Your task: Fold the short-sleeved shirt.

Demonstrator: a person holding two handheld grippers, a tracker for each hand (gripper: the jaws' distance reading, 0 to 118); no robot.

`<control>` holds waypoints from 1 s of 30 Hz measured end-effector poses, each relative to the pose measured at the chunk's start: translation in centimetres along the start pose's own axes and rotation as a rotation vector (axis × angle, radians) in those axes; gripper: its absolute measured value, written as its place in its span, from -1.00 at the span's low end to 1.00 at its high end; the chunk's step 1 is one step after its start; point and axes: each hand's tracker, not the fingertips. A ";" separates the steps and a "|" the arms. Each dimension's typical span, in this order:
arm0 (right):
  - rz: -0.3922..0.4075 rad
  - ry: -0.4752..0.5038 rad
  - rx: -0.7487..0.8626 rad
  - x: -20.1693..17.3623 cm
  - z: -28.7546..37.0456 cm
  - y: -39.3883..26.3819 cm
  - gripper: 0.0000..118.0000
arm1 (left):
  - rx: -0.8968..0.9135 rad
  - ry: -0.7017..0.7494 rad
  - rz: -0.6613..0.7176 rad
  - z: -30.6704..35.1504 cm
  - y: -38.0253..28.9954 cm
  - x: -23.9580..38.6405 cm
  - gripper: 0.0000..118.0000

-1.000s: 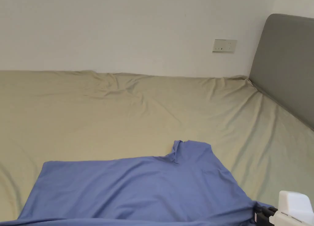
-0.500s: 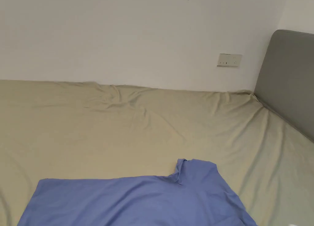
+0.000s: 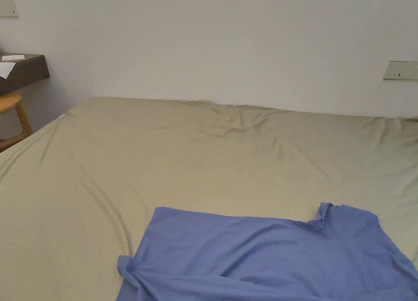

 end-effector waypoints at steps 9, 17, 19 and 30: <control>-0.058 0.055 0.004 -0.5 0.2 0.4 -0.95 | 0.062 0.020 -0.013 -5.6 5.1 0.8 -0.23; -0.038 -0.026 0.034 1.3 -1.5 3.4 -0.95 | -0.075 0.023 -0.016 -10.7 6.0 1.2 -0.48; -0.031 -0.041 0.040 1.7 -2.0 4.2 -0.95 | -0.050 0.036 -0.034 -10.7 5.4 1.3 -0.53; -0.034 -0.065 -0.087 3.4 -9.6 5.8 0.88 | -0.049 0.071 -0.123 -10.8 5.1 2.1 -0.91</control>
